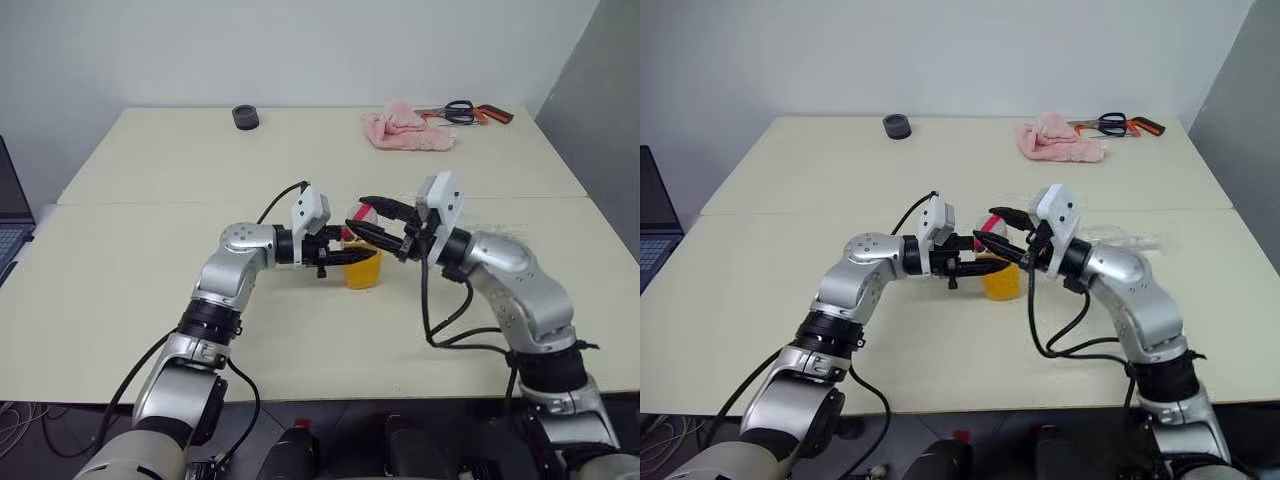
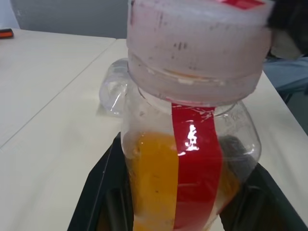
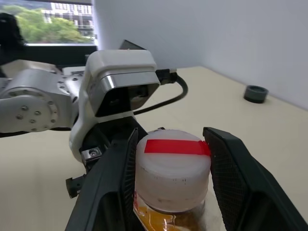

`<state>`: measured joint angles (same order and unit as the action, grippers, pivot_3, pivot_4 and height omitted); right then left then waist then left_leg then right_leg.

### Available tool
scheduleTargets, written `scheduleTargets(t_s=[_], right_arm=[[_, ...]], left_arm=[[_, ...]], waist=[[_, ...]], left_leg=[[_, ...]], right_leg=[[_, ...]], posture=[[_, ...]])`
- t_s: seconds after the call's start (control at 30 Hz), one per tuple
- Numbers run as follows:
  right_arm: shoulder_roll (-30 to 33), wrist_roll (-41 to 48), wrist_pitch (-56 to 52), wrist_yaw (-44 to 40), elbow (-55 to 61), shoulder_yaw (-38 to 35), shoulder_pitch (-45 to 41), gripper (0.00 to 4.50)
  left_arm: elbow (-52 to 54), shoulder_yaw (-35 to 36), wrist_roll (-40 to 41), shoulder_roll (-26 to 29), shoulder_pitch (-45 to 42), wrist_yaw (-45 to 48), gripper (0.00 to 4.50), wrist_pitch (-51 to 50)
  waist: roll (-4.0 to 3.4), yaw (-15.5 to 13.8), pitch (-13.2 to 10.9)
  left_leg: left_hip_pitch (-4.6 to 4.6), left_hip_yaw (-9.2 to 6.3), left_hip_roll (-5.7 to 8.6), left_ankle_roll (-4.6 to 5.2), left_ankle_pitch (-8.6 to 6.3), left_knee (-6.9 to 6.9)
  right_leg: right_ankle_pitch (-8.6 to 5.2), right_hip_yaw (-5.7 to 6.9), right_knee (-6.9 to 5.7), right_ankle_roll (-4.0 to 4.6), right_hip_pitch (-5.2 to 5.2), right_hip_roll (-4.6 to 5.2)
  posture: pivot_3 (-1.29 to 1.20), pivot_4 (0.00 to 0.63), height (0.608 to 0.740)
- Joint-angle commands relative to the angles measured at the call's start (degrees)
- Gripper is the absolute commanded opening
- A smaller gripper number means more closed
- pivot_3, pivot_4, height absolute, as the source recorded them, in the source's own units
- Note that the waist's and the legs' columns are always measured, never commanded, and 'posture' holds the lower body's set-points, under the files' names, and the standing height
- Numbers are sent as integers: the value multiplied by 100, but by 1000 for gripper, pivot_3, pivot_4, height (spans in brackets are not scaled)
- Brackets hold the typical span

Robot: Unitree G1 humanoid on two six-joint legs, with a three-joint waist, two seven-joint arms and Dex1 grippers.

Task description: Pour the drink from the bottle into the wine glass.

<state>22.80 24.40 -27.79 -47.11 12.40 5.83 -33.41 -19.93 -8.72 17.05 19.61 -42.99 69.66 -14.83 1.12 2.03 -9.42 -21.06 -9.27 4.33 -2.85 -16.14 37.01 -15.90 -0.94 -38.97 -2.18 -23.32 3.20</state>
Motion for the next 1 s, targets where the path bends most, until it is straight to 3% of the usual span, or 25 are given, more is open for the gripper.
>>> scheduleTargets(t_s=[0.03,0.23,0.5,0.7,0.83,1.0], right_arm=[[103,185,56,-602,-284,120,-314,1820],[243,176,6,-767,-537,28,-515,1820],[406,388,-276,-395,-108,-428,-290,4500],[604,789,-846,40,760,-803,48,4500],[505,30,-724,947,1752,-341,454,4500],[126,-763,-550,1866,2023,76,466,4500]], left_arm=[[356,101,238,-36,-328,160,1709,9],[343,85,180,22,-311,228,1708,67],[328,76,115,24,-246,193,1708,83],[329,52,56,54,-207,156,1708,110],[290,12,-47,82,-200,140,1707,178],[175,-14,-143,57,-223,153,1707,282]], waist=[[0,-1,0],[0,-5,0],[0,-19,0],[0,-15,0],[0,-12,0],[0,-21,0]], left_leg=[[0,1,0,0,0,0],[-2,-1,1,-1,0,1],[-7,-3,1,-1,0,2],[-9,-1,2,-1,0,1],[-10,-2,1,-1,0,1],[-10,-2,1,-2,1,4]], right_leg=[[0,-1,0,0,0,1],[0,-1,1,0,-1,6],[0,-1,0,1,-5,10],[0,-2,1,1,-8,24],[0,-2,1,0,-8,24],[0,-2,-2,0,-10,23]], posture=[[0,150,740],[0,150,740],[0,150,740],[0,150,740],[0,150,740],[0,150,740]])
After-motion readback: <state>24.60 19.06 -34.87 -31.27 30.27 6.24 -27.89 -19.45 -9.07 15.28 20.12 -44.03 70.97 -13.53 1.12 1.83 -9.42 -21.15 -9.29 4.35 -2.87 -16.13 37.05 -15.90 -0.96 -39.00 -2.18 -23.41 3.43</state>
